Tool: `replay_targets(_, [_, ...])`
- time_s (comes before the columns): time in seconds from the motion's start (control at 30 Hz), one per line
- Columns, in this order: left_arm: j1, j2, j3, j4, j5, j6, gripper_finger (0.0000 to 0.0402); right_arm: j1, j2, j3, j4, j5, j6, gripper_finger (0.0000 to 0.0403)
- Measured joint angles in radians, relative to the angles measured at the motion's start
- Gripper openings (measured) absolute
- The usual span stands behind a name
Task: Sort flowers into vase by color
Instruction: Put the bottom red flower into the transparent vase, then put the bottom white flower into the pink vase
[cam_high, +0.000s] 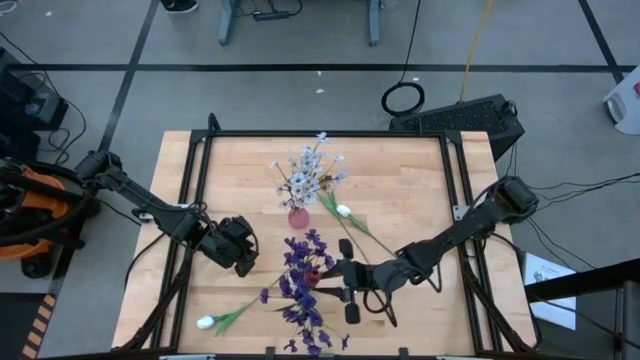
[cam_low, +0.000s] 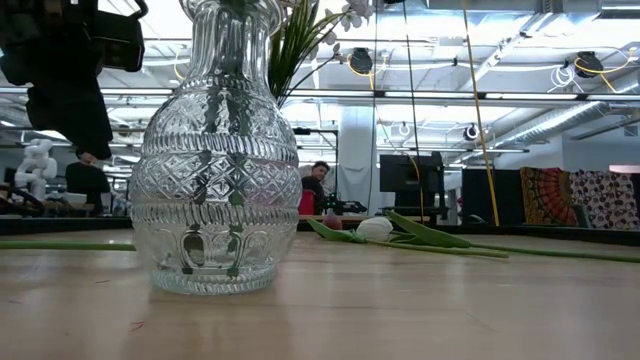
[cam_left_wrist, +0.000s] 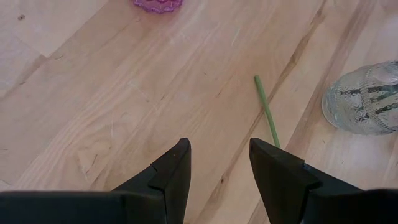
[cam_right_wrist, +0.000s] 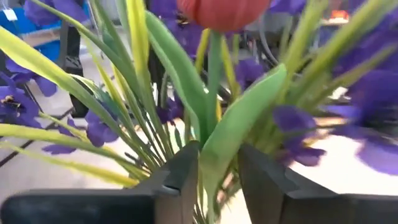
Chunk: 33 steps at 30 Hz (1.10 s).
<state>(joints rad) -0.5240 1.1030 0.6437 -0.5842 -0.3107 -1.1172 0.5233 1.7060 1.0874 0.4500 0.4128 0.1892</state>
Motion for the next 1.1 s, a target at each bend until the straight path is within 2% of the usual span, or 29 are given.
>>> replay_targets(0.23, [0.000,0.000,0.000,0.000,-0.006,-0.028,0.0169,0.000,-0.135,0.000,-0.259,0.000,0.070,0.0139])
replay_targets(0.53, [0.000,0.000,0.000,0.001,-0.008,-0.029,0.0169,0.000,-0.240,0.000,-0.484,0.008,0.284,0.0131])
replay_targets(0.7, [0.000,0.000,0.000,0.001,-0.008,-0.029,0.0169,-0.009,-0.251,0.000,-0.642,0.008,0.509,0.0117])
replay_targets(0.97, [0.000,0.000,0.000,0.001,-0.003,-0.023,0.0169,-0.021,-0.250,0.000,-1.010,-0.001,1.016,0.0084])
replay_targets(1.1, [0.000,0.000,0.000,0.000,0.033,-0.012,0.0169,-0.020,-0.250,0.000,-1.149,-0.001,1.171,0.0074])
